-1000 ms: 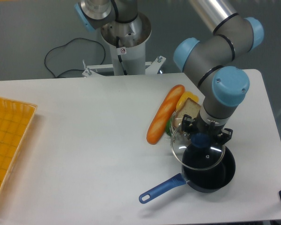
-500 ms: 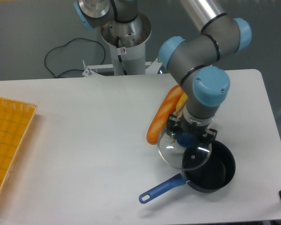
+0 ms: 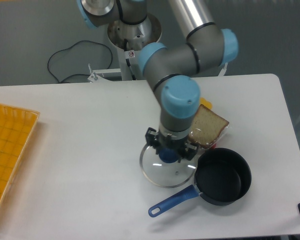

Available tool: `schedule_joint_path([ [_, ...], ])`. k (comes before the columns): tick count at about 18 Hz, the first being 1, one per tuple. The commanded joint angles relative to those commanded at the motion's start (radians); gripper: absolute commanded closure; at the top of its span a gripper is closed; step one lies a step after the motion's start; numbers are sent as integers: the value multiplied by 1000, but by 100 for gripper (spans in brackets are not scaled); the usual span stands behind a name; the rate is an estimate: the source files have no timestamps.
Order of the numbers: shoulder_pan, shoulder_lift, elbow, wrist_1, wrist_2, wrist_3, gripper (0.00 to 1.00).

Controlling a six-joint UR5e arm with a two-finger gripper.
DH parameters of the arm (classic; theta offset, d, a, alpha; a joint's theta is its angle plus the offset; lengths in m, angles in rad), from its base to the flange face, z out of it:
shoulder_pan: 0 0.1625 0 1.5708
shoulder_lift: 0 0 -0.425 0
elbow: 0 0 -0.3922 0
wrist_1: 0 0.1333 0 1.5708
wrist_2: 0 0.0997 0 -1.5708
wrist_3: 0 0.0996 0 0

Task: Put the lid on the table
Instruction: 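Carry the held glass lid away from the saucepan across the table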

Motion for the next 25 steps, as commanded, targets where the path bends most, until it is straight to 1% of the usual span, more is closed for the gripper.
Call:
schedule_joint_path([
  [6,-66,-2,-14,2,0,-51,63],
  [9,-98,0,-37,3,0,-71,63],
  [10,-109,0,-47,11,0,-77,62],
  [13,-129,11,-100,75,0,-98,62],
  [15,-147,12,-118,78,3,-103,62],
  [18,-163,11,-123,78,5,-130,62],
  [20,-193,8,-127,80,6,-144,62],
  [23,-200,11,-150,84,5,-153,61],
  [25,-218,9,-160,83,5,-155,61],
])
